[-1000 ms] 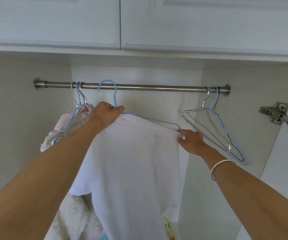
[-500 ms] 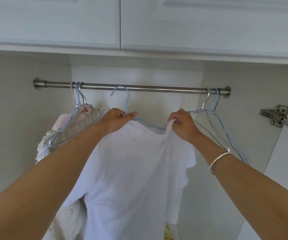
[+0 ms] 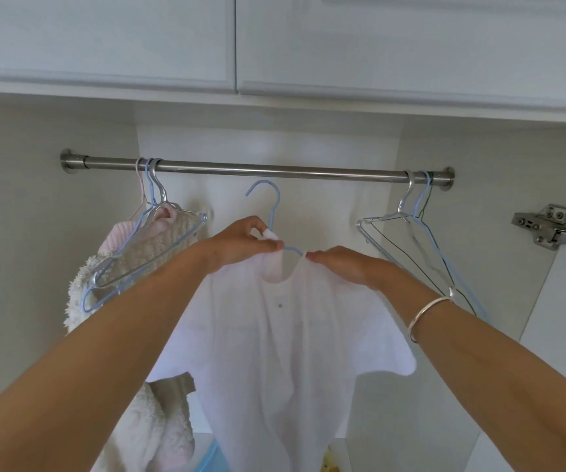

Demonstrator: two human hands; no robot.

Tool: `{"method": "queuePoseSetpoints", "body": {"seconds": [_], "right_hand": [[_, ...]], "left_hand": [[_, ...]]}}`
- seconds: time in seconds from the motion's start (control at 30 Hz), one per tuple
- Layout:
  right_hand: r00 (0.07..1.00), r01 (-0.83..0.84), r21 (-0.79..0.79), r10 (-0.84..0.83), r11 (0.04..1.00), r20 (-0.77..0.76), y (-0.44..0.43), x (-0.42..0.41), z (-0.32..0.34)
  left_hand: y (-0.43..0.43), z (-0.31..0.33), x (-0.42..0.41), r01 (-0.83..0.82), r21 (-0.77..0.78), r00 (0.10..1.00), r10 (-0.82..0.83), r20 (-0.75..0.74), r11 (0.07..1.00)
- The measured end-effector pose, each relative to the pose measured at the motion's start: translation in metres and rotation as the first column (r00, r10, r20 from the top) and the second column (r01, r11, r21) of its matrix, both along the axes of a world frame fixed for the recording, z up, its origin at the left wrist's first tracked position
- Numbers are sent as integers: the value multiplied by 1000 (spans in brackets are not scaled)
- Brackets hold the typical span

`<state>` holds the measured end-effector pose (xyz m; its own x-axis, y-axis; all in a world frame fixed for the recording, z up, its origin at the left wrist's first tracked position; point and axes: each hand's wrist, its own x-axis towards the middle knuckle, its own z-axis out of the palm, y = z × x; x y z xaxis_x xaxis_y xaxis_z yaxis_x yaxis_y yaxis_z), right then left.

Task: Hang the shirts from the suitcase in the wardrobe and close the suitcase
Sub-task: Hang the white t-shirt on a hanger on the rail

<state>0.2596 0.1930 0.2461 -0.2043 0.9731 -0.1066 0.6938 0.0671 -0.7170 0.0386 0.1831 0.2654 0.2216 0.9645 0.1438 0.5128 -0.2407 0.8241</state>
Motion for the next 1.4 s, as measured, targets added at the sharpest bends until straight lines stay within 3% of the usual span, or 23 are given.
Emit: {"method": "queuePoseSetpoints", "body": {"seconds": [0.1, 0.27, 0.43, 0.6, 0.7, 0.73, 0.87, 0.93, 1.2, 1.4], "right_hand": [[986, -30, 68, 40, 997, -164, -6, -6, 1], [992, -32, 211, 57, 977, -111, -2, -10, 8], [994, -47, 297, 73, 954, -75, -1, -10, 10], [995, 39, 355, -3, 934, -102, 1, 2, 13], [986, 105, 375, -48, 921, -157, 1, 10, 16], [984, 120, 379, -59, 917, -168, 1, 11, 17], [984, 126, 432, -59, 893, -165, 3, 6, 17], [988, 122, 451, -64, 884, -140, 4, 5, 14], [974, 167, 488, -66, 857, -219, 1, 23, 23], [941, 254, 459, -108, 851, -321, 2, 22, 24]], "left_hand": [[1, 2, -1, -26, 36, 999, 25, 28, 999], [8, 5, -7, -98, 159, 995, 95, 24, 982], [12, 7, -20, -187, 322, 950, 254, -182, 928], [13, 1, -39, -418, 343, 744, 534, -402, 841], [12, -1, -48, -462, 336, 535, 560, -633, 821], [11, 1, -47, -472, 311, 536, 549, -641, 825], [4, 10, -32, -455, 94, 725, 430, -538, 885], [4, 10, -31, -436, 12, 770, 380, -513, 900], [5, 3, -42, -421, 72, 846, 421, -327, 904], [9, -4, -50, -198, 124, 970, 212, -118, 972]]}}
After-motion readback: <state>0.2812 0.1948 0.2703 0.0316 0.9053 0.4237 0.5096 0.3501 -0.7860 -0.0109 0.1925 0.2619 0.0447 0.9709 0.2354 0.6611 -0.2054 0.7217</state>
